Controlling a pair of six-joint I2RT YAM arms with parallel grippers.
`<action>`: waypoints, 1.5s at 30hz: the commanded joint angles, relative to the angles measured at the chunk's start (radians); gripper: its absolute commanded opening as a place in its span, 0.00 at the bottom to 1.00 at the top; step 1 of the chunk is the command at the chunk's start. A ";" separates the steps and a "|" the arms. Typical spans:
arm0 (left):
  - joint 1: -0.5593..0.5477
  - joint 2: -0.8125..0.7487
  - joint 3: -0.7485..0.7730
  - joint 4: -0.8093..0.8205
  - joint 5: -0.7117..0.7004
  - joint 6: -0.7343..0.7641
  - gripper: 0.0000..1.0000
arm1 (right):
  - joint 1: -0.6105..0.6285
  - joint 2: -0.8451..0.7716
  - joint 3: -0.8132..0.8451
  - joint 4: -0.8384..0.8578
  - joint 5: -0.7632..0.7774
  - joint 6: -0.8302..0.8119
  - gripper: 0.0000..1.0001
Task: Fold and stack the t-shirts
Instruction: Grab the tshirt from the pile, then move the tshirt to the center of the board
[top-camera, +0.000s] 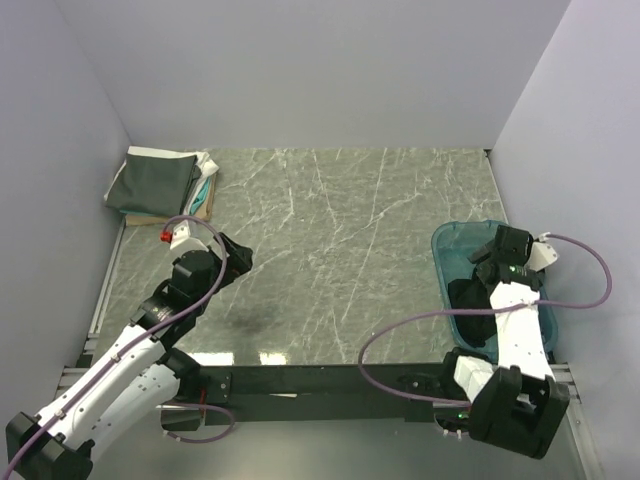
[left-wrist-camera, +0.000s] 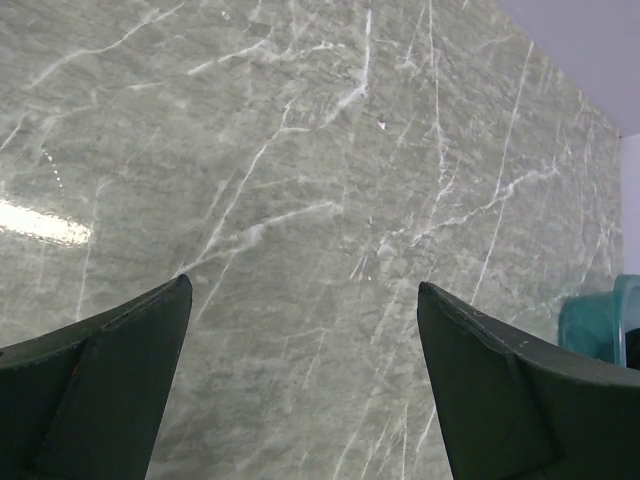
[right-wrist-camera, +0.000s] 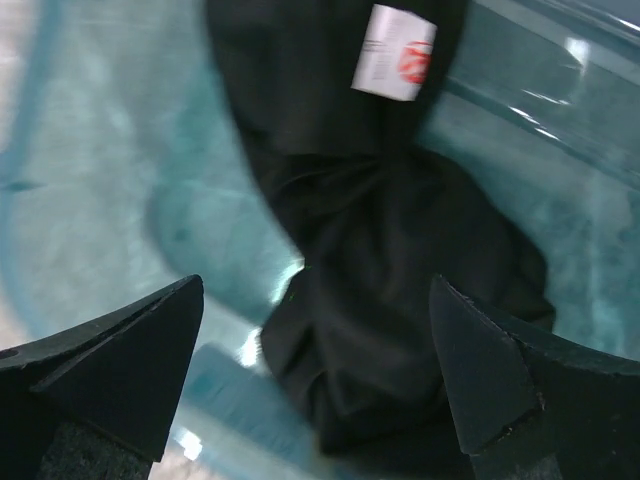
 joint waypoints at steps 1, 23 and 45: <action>-0.003 0.000 -0.005 0.060 0.033 0.023 0.99 | -0.046 0.061 -0.024 0.082 -0.015 -0.027 1.00; -0.003 -0.012 -0.010 0.020 -0.012 -0.007 0.99 | -0.080 0.176 0.041 0.153 -0.028 -0.059 0.00; -0.003 -0.024 0.008 -0.041 -0.032 -0.030 0.99 | 0.807 0.235 0.797 -0.021 0.059 -0.320 0.00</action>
